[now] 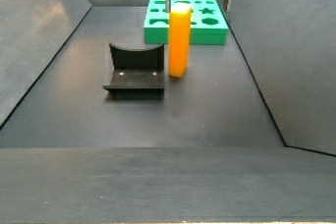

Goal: Pick up the rectangle object. Move up. Move to above the board. Insert the rectangle object.
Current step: Pick up the rectangle object.

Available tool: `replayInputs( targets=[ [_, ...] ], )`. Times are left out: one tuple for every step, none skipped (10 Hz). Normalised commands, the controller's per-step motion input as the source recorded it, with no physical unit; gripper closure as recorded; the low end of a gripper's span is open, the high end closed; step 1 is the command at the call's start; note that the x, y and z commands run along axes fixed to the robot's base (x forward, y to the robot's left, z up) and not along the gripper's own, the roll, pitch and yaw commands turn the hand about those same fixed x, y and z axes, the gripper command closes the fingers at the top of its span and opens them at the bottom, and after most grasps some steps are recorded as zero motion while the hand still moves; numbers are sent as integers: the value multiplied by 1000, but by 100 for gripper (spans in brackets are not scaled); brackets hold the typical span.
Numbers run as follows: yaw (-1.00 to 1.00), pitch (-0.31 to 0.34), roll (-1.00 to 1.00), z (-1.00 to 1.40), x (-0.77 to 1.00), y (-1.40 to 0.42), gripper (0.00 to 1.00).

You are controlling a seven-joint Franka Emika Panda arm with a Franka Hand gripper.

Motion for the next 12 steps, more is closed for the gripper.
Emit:
replayInputs(
  targets=[
    [0, -96, -24, 0, -154, 60, 0],
    [0, 0, 37, 0, 0, -23, 0],
    [0, -34, -11, -40, -97, 0, 0],
    [-457, -134, -110, -340, 189, -429, 0],
    [-560, -140, -53, -414, 209, -363, 0],
    [-446, -59, -51, -380, 386, -406, 0],
    [-383, -36, -164, -137, 471, -354, 0],
    [-357, -27, -266, 0, 529, -277, 0],
    [-351, -10, -306, 0, 583, -209, 0],
    [-394, -63, -267, -9, 494, -226, 0],
    [-509, -169, -194, -189, 246, -280, 0],
    [-449, -171, -54, -400, 0, -109, 0]
  ],
)
